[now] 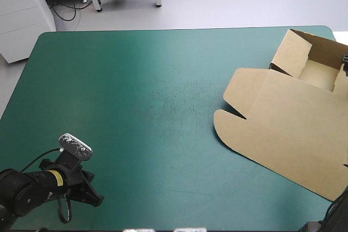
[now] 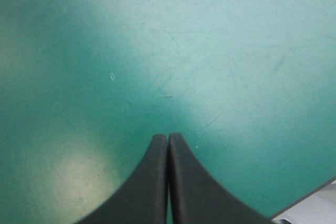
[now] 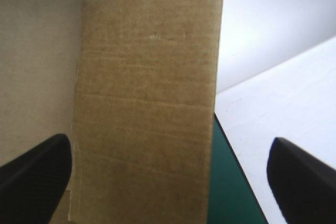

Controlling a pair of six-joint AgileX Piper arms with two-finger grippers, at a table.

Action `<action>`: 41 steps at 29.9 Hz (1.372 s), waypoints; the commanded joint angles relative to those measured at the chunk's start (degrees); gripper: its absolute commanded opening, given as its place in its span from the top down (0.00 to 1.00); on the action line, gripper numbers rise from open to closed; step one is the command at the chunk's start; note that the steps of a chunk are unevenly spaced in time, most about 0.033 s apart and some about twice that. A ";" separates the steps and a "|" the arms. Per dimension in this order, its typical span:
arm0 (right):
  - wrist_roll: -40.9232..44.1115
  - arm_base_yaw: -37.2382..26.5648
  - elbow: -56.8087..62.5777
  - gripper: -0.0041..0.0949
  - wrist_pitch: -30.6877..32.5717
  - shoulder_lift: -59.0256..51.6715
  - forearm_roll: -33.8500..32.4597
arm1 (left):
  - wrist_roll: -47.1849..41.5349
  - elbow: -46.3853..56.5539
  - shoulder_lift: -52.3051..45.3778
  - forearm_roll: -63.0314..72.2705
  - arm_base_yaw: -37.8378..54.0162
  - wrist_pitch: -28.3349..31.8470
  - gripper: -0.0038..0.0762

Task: Fold the box

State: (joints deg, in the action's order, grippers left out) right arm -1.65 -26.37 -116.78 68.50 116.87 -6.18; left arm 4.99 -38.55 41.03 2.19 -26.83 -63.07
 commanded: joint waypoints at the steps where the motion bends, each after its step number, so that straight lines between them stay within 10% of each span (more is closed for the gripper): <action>1: -1.31 -0.39 -1.92 0.02 -1.13 -6.21 -0.85 | -0.66 -1.52 -0.15 1.34 -0.28 1.93 0.99; 5: -4.16 -0.39 -1.92 0.20 -0.43 -8.75 1.08 | -0.76 -1.52 -0.15 1.34 -0.28 1.93 0.99; 10: -5.91 -0.39 -1.92 0.95 1.66 -11.42 6.18 | -2.62 -1.52 -0.15 1.23 -0.28 1.93 0.99; 11: -6.45 -0.39 -1.92 0.97 2.22 -11.84 7.16 | -2.75 -1.52 -0.15 1.23 -0.28 1.93 0.99; 26: -13.57 9.65 -0.46 0.96 2.98 -23.13 20.15 | -7.90 -1.52 -0.15 1.23 -0.28 1.74 0.99; 41: -18.88 26.97 45.23 0.96 -9.47 -56.62 21.96 | -7.47 -1.52 -0.15 0.60 -0.28 4.24 0.99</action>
State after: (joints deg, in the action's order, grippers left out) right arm -19.61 0.00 -77.92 64.24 66.77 14.81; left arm -2.15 -38.55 41.03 2.62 -26.83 -61.77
